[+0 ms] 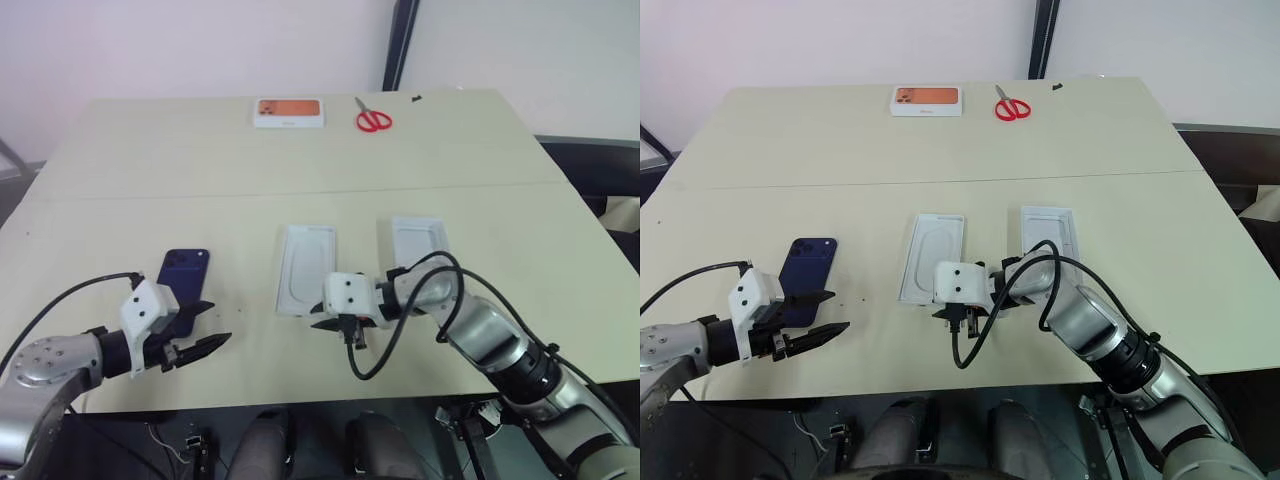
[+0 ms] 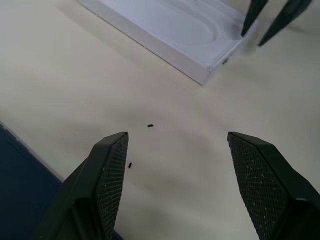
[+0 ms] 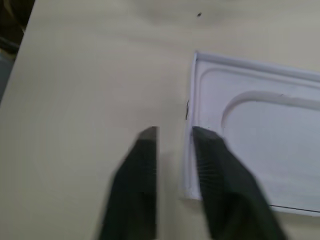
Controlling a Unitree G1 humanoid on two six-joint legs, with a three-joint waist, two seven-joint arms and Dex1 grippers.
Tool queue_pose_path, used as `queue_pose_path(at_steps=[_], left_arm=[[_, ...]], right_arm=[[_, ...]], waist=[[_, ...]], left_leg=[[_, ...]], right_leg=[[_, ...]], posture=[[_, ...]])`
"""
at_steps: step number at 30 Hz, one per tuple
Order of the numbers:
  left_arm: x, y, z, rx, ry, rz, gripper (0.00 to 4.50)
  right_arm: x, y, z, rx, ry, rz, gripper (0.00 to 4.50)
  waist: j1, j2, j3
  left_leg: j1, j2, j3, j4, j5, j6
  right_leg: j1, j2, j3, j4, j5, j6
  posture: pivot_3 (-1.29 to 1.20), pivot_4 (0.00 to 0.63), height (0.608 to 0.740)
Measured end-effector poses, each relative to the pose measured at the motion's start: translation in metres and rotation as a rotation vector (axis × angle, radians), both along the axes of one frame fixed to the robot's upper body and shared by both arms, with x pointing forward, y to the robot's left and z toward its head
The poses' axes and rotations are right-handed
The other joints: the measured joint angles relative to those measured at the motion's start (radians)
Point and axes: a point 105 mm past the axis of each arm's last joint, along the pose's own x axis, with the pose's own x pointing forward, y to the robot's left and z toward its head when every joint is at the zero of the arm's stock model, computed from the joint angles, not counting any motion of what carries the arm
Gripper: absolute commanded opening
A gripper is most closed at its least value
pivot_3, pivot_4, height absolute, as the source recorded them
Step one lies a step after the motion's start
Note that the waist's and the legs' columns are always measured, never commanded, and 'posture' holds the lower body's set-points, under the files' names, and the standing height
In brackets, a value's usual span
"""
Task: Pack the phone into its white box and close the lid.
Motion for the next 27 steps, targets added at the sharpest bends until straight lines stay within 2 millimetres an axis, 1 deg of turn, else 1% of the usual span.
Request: queue_pose_path(at_steps=[8,11,13,15,17,21,25,27], left_arm=[[0.003,0.006,0.001,-0.006,-0.011,0.016,3.31],[0.008,0.006,0.005,-0.006,-0.034,0.021,3.31],[0.009,0.006,0.007,-0.006,-0.041,0.029,3.31],[0.011,0.007,0.008,-0.004,-0.041,0.044,3.31],[0.011,0.006,0.009,-0.003,-0.043,0.048,3.31],[0.016,0.002,0.017,-0.003,-0.073,0.043,3.31],[0.02,-0.002,0.02,-0.01,-0.074,0.045,3.31],[0.021,-0.002,0.02,-0.013,-0.073,0.05,3.31]], right_arm=[[0.006,-0.007,0.0,-0.021,-0.042,-0.008,0.05],[0.011,-0.02,0.006,-0.018,-0.036,-0.054,0.05],[0.012,-0.033,0.009,-0.025,-0.035,-0.092,0.05],[0.01,-0.046,0.009,-0.036,-0.027,-0.13,0.05],[0.006,-0.051,0.009,-0.035,-0.013,-0.14,0.05],[-0.003,-0.054,0.006,-0.037,0.0,-0.126,0.05],[-0.006,-0.056,0.006,-0.048,-0.011,-0.096,0.05],[-0.007,-0.055,0.006,-0.046,-0.003,-0.088,0.61]], waist=[[0.001,0.0,0.0],[0.002,0.0,0.0],[0.002,0.0,0.0],[0.001,0.0,0.0],[0.001,0.0,0.0],[0.001,0.0,0.0],[0.001,0.0,0.0],[0.001,0.0,0.0]], left_leg=[[0.0,0.0,0.0,0.0,0.0,0.0],[0.0,0.0,0.0,0.0,0.0,0.0],[0.0,0.0,0.0,0.0,0.0,0.001],[0.0,0.0,0.0,0.0,0.0,0.001],[0.0,0.0,0.0,0.0,-0.001,0.001],[0.0,0.0,0.0,0.0,0.0,0.001],[0.0,0.0,0.0,0.0,-0.001,0.001],[0.0,0.0,0.0,0.0,-0.001,0.001]], right_leg=[[0.0,0.0,0.0,0.0,0.0,0.0],[0.001,0.0,0.0,-0.001,0.0,0.0],[0.001,0.0,0.0,-0.001,0.0,0.0],[0.001,0.0,0.0,-0.001,0.0,0.0],[0.001,0.0,0.0,-0.001,0.0,0.0],[0.001,0.0,0.0,-0.001,0.0,0.0],[0.001,0.0,0.0,-0.001,0.0,0.0],[0.001,0.0,0.0,-0.001,0.0,0.0]], posture=[[0.0,0.15,0.74],[0.0,0.15,0.74],[0.0,0.15,0.74],[0.0,0.15,0.74],[0.0,0.15,0.74],[0.0,0.15,0.74],[0.0,0.15,0.74],[0.0,0.15,0.74]])
